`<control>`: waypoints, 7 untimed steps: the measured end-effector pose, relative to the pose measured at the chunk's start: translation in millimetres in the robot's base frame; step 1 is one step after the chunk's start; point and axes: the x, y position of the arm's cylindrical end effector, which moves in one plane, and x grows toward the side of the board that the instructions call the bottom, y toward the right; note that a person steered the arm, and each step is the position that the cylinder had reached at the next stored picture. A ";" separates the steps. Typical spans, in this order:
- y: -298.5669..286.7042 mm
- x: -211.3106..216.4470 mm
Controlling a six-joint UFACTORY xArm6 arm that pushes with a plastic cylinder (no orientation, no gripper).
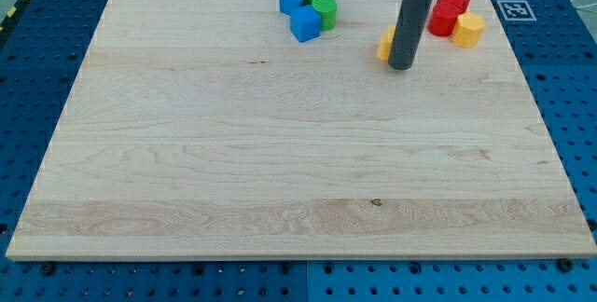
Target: Push yellow hexagon to the red star
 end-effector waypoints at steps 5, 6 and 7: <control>79.2 -48.2; 105.3 -35.9; 128.0 -34.1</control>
